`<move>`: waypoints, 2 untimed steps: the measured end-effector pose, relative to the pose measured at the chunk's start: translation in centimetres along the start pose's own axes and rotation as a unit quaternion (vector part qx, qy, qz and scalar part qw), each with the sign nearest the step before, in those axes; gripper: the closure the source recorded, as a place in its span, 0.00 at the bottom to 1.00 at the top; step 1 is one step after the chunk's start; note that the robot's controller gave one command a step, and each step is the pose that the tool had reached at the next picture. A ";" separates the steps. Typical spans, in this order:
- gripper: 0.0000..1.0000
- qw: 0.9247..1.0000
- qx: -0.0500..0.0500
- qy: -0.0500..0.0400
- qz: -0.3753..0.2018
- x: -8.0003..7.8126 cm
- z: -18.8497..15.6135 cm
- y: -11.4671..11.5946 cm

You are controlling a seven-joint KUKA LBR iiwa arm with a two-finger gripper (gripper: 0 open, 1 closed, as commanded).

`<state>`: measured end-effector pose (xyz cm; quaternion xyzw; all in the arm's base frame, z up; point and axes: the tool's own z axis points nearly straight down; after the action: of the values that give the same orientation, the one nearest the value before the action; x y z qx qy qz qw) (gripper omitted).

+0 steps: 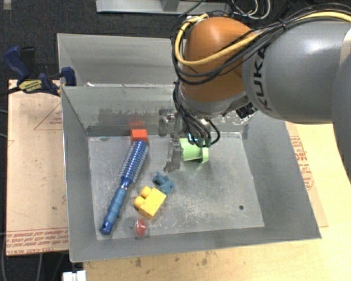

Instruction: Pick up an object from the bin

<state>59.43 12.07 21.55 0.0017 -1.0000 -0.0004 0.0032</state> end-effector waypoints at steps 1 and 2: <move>0.00 0.998 0.000 0.002 0.059 7.9 7.2 4.8; 0.00 0.985 0.000 -0.008 -0.175 5.0 14.3 4.5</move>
Offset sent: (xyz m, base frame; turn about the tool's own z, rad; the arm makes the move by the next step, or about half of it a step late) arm -0.0758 0.0447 -0.0675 0.1250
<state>54.32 16.56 7.31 0.1768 -0.9842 -0.0013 -0.0053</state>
